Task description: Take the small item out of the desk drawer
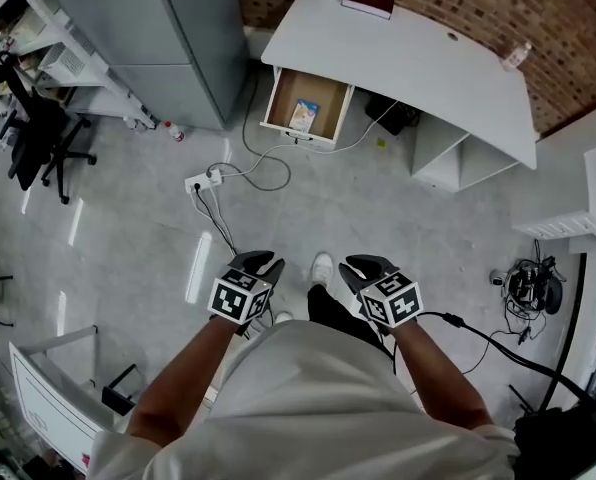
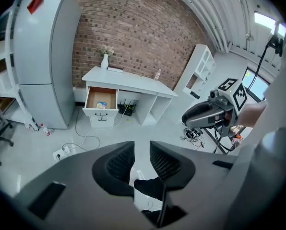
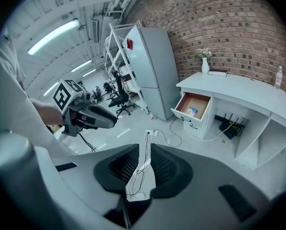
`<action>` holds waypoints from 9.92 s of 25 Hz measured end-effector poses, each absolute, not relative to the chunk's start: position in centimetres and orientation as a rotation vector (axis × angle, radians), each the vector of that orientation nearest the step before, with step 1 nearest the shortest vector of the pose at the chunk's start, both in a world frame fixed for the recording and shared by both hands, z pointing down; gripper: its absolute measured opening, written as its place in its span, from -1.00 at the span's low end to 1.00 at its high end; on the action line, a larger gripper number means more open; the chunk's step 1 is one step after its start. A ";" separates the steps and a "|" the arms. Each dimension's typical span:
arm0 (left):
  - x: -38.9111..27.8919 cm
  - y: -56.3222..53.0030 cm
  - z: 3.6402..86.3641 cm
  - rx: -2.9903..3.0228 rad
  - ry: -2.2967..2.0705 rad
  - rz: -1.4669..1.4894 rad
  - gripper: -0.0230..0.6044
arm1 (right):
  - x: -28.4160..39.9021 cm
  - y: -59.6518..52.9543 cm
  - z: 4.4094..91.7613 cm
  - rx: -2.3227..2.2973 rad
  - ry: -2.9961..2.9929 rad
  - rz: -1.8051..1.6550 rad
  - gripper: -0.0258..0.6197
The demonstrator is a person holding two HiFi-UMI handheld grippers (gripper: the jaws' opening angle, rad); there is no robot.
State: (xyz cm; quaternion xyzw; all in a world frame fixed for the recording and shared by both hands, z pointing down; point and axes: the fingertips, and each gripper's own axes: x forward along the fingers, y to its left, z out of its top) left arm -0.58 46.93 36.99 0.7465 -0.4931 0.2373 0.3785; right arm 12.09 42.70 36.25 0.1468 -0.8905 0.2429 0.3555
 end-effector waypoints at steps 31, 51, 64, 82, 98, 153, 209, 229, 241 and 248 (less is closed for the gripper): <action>-16.3 3.6 49.0 1.929 -1.071 0.831 -0.03 | -5.1 7.9 41.2 0.662 -2.218 0.771 -0.63; -16.7 -13.4 71.9 1.590 -1.250 0.984 0.19 | -1.1 -1.1 54.3 0.653 -2.126 0.989 -0.35; -16.7 -18.6 82.7 1.546 -1.240 1.050 0.27 | -0.1 -2.3 60.5 0.630 -2.051 1.072 -0.35; -17.8 -20.2 84.4 1.476 -1.343 1.144 0.29 | -0.7 -1.4 63.0 0.569 -2.030 1.131 -0.40; -19.8 -20.3 86.5 1.358 -1.360 1.086 0.32 | 0.1 -1.5 63.5 0.537 -2.036 1.151 -0.44; -18.8 -18.2 73.7 1.608 -1.448 0.957 0.32 | -2.4 -2.5 58.8 0.468 -2.079 1.048 -0.46; -21.6 -0.8 38.9 2.098 -1.364 0.659 0.32 | -6.4 5.6 41.2 0.562 -2.151 0.744 -0.57; -21.4 1.7 37.8 2.150 -1.332 0.651 0.32 | -7.1 8.6 40.4 0.635 -2.162 0.713 -0.77; -21.0 2.0 37.8 2.160 -1.316 0.646 0.32 | -7.3 9.7 40.5 0.628 -2.162 0.692 -0.81; -21.1 1.7 38.0 2.166 -1.308 0.651 0.32 | -7.4 9.0 40.7 0.644 -2.129 0.719 -0.81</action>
